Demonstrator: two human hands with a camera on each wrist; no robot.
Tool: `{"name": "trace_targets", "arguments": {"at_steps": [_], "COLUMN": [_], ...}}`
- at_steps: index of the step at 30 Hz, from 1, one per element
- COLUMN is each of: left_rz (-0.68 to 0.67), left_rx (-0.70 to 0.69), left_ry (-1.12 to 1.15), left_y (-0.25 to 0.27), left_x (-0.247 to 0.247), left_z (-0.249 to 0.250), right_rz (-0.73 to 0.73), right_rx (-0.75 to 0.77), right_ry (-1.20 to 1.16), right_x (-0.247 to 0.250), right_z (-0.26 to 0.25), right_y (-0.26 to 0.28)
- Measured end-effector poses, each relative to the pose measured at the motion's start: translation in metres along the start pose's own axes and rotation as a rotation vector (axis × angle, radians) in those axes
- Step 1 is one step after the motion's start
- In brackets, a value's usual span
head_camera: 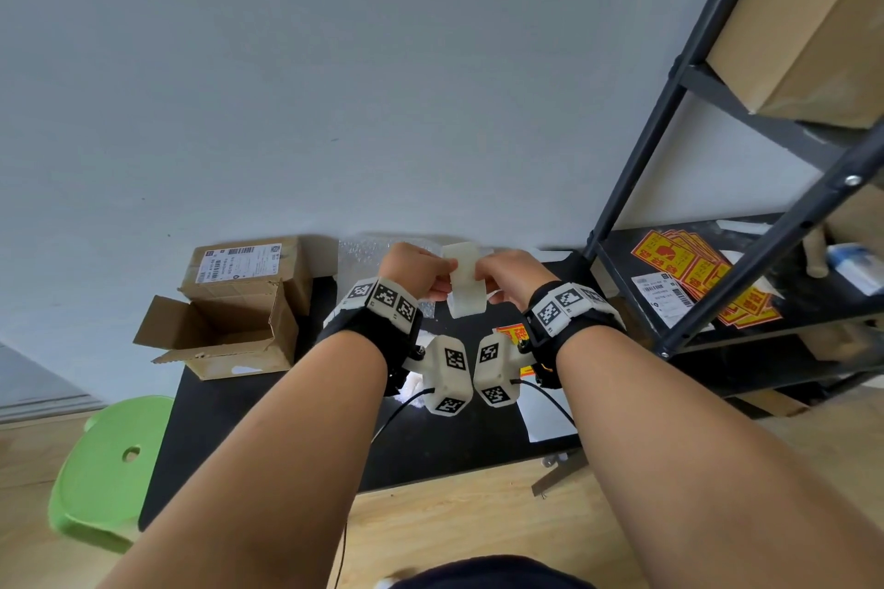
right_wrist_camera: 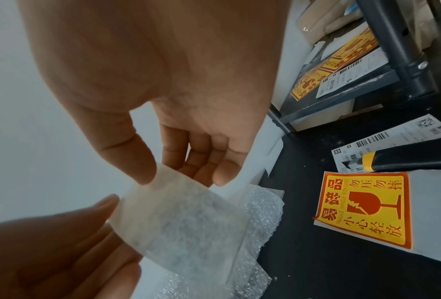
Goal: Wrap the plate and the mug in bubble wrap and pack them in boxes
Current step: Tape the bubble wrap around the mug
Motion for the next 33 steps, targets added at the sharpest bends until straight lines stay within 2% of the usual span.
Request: {"name": "trace_targets", "arguments": {"at_steps": [8, 14, 21, 27, 33], "left_rz": [-0.152, -0.099, -0.044, -0.03, -0.022], "left_rx": [-0.014, -0.056, -0.032, 0.007, -0.037], "left_ry": [-0.056, -0.052, 0.009, 0.08, 0.054], "left_y": [0.007, 0.0096, 0.0069, 0.0016, 0.0015], "left_x": [-0.0018, -0.004, -0.0036, 0.0018, 0.002], "left_z": [-0.0003, 0.0001, 0.0009, 0.0006, 0.0021], "right_rz": [0.012, 0.01, 0.017, -0.024, -0.015], "right_rx": [-0.017, -0.025, -0.016, 0.013, -0.014], "right_ry": [-0.099, -0.126, -0.065, -0.116, -0.198], "right_x": [0.0004, -0.0019, -0.0005, -0.003, -0.0041], "right_z": [0.0055, 0.006, 0.0041, 0.0052, 0.0054], "right_y": [-0.0047, -0.0067, -0.0069, -0.0045, -0.0039]}}
Point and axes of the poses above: each hand's wrist, its own y-axis away from the middle knuckle, its own x-axis out of the back of the hand, z = x × y, the point moved 5 cm from there along -y, towards the middle knuckle, and after that the axes turned 2 degrees about -y, right-handed, at the moved point
